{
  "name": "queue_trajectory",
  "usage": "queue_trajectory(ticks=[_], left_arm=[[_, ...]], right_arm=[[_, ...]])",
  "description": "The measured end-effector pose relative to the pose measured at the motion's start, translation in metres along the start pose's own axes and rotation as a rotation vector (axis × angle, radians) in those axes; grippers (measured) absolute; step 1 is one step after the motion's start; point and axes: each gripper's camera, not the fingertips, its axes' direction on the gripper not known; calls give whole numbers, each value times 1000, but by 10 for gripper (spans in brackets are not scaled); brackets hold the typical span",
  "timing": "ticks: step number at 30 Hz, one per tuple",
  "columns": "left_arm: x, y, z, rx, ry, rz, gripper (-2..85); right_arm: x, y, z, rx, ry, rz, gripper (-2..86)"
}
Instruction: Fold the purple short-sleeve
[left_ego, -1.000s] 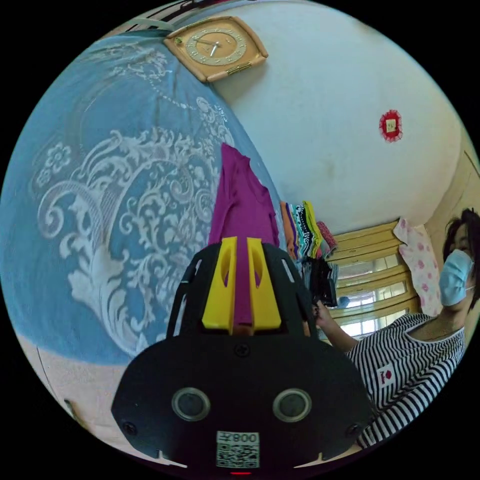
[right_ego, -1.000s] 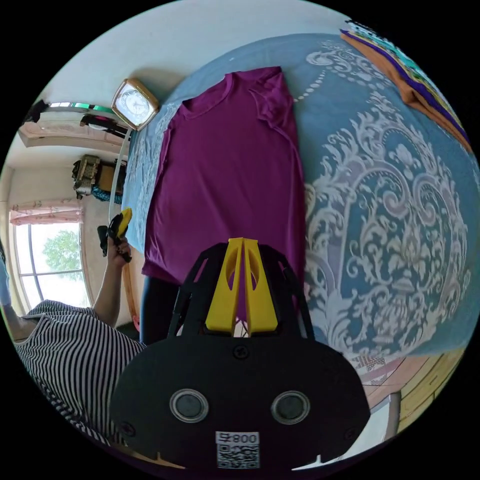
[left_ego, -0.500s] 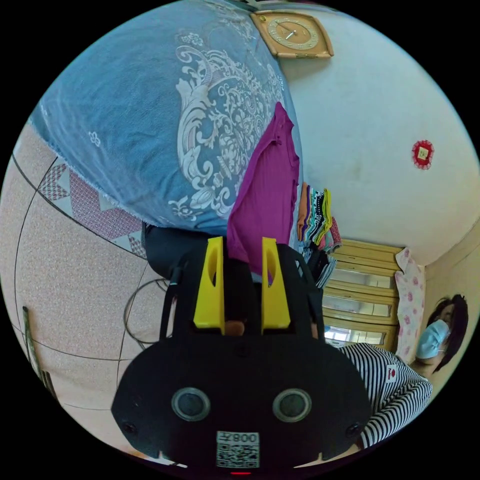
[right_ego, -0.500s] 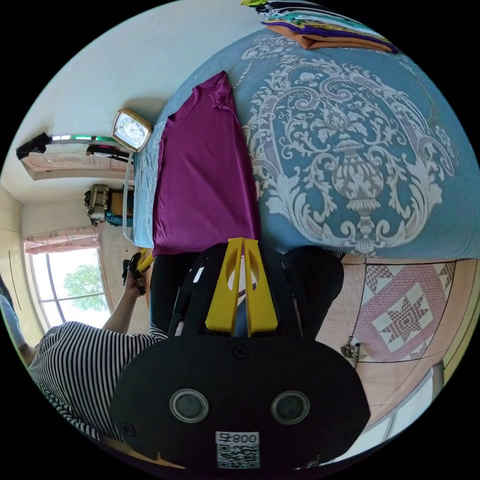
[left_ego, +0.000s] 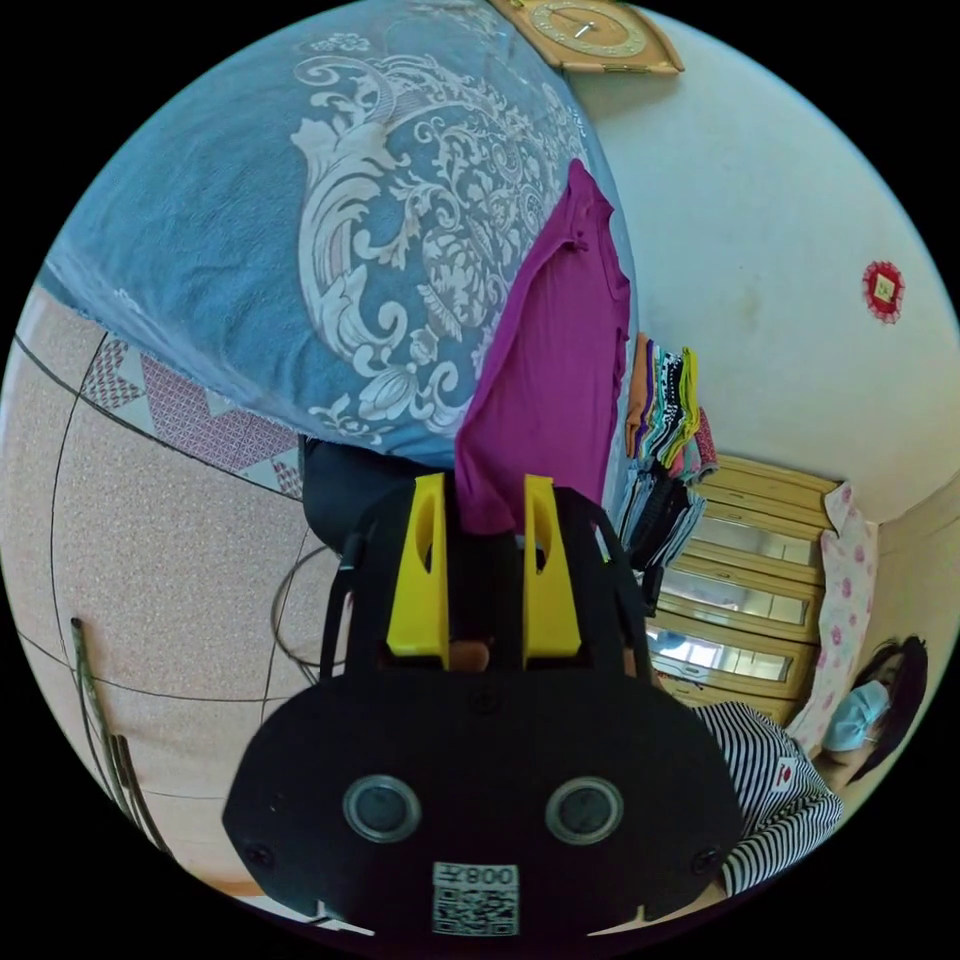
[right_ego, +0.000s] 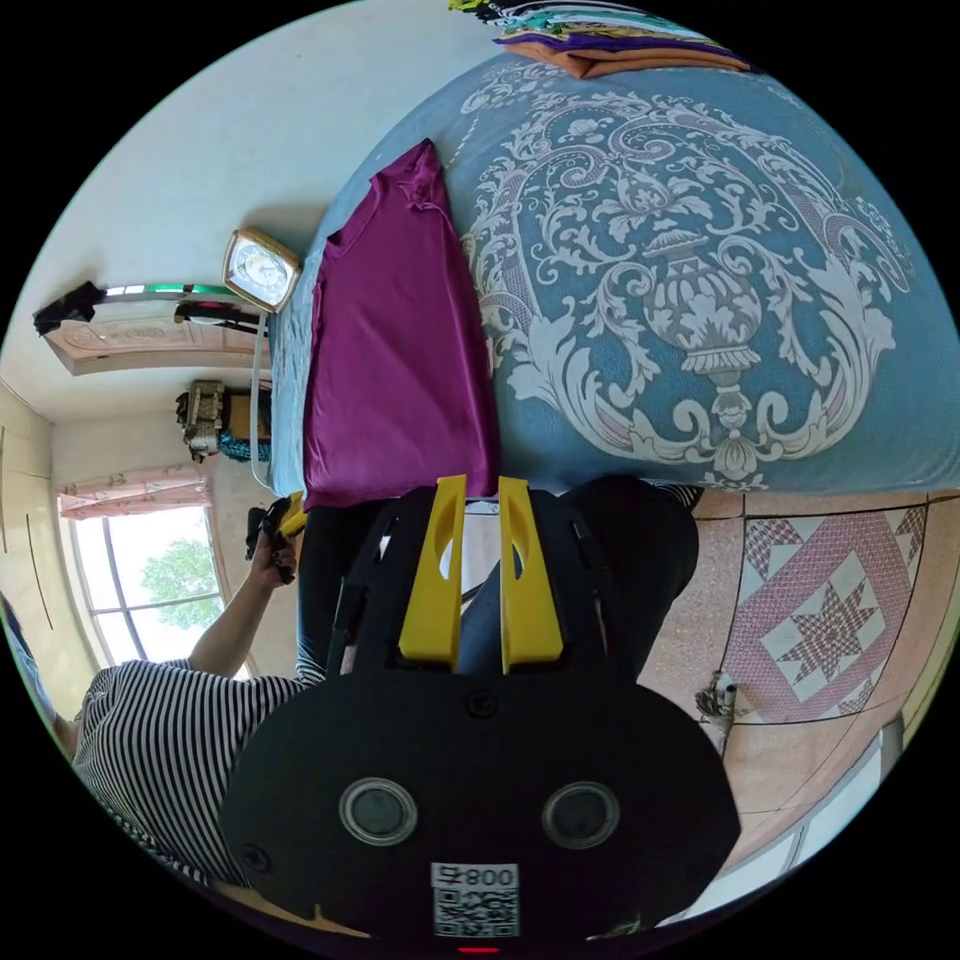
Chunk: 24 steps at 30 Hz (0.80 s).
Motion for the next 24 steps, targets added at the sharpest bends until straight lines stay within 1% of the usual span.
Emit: queue_trajectory(ticks=[9, 13, 18, 24], left_arm=[[-1, 26, 1, -36, -57, 5, 96], [-3, 41, -2, -48, -99, 0, 78], [-9, 62, -9, -49, -106, -9, 61], [-14, 89, -21, -42, -113, -23, 31]], right_arm=[[29, 30, -17, -33, 7, 6, 64], [37, 41, -23, -60, 71, 2, 48], [62, 61, -40, -54, 2, 38, 33], [75, 81, -57, -61, 21, 30, 22]])
